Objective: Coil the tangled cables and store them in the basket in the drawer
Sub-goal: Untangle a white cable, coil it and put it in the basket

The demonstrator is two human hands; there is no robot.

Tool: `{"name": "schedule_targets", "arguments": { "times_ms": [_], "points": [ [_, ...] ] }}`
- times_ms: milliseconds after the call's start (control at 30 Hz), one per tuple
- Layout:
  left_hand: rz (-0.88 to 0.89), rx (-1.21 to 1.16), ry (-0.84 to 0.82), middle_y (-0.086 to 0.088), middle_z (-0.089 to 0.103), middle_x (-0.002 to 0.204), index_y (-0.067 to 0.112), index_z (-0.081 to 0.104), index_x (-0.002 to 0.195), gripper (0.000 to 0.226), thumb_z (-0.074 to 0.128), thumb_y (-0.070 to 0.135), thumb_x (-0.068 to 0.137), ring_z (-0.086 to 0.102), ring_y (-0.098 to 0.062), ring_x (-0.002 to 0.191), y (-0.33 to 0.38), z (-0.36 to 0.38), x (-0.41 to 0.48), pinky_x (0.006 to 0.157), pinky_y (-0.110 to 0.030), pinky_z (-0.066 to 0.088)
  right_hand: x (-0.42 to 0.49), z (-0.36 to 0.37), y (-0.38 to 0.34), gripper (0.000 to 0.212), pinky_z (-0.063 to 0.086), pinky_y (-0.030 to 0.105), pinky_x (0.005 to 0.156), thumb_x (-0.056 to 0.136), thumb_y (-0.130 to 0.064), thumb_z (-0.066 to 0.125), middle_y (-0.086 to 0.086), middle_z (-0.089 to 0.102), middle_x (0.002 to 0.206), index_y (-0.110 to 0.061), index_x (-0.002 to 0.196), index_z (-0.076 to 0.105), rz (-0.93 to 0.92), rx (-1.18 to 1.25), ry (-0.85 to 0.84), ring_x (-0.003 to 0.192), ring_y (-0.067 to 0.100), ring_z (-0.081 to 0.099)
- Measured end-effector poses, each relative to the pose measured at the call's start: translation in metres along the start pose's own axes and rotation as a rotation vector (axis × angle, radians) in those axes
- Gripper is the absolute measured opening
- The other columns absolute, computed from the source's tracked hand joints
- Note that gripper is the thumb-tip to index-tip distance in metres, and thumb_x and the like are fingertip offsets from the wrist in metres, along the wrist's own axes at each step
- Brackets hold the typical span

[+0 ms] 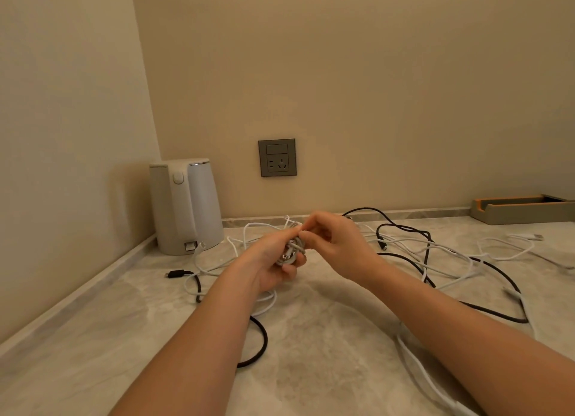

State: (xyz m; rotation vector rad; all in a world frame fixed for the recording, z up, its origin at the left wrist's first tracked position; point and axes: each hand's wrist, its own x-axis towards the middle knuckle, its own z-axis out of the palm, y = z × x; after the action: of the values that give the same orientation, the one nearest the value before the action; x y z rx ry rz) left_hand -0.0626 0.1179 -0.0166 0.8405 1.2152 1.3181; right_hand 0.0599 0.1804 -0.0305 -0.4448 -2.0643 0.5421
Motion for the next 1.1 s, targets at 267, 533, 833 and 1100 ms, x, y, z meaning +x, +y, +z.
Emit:
{"name": "schedule_targets", "arguments": {
  "times_ms": [267, 533, 833, 1100],
  "points": [
    [0.177, 0.133, -0.016, -0.008, 0.058, 0.079, 0.009, 0.051, 0.116, 0.024, 0.039, 0.025, 0.103, 0.049, -0.008, 0.042, -0.001, 0.015, -0.002, 0.032, -0.012, 0.026, 0.004, -0.013, -0.008, 0.007, 0.052, 0.022, 0.057, 0.086, -0.005, 0.065, 0.022, 0.063, 0.075, -0.004, 0.081, 0.061, 0.173, 0.258, 0.033, 0.064, 0.019, 0.060],
    [0.140, -0.003, -0.082, -0.008, 0.051, 0.067, 0.007, 0.051, 0.098, 0.033, 0.026, 0.027, 0.105, 0.043, -0.011, 0.042, -0.004, 0.023, -0.002, 0.033, -0.014, 0.025, 0.009, -0.017, -0.005, 0.017, 0.034, 0.012, 0.046, 0.082, -0.014, 0.072, -0.003, 0.052, 0.054, -0.006, 0.070, 0.063, 0.162, 0.041, 0.054, 0.043, 0.000, 0.044],
    [0.201, -0.117, 0.108, -0.002, 0.049, 0.055, 0.009, 0.052, 0.081, 0.041, 0.025, 0.029, 0.105, 0.040, -0.008, 0.037, 0.000, 0.016, 0.003, 0.035, -0.014, 0.029, 0.006, -0.011, -0.015, 0.022, 0.037, 0.013, 0.069, 0.092, -0.022, 0.059, -0.003, 0.052, 0.091, -0.016, 0.112, 0.067, -0.056, -0.289, -0.179, 0.073, 0.003, 0.045],
    [0.210, 0.066, 0.150, -0.010, 0.045, 0.059, 0.006, 0.051, 0.076, 0.050, 0.021, 0.032, 0.106, 0.043, -0.015, 0.044, -0.003, 0.024, -0.002, 0.038, -0.019, 0.032, 0.003, -0.011, -0.020, 0.023, 0.042, 0.034, 0.077, 0.097, -0.022, 0.050, 0.006, 0.056, 0.102, -0.007, 0.107, 0.065, -0.085, -0.577, -0.127, 0.093, 0.022, 0.053]
  ]
}}
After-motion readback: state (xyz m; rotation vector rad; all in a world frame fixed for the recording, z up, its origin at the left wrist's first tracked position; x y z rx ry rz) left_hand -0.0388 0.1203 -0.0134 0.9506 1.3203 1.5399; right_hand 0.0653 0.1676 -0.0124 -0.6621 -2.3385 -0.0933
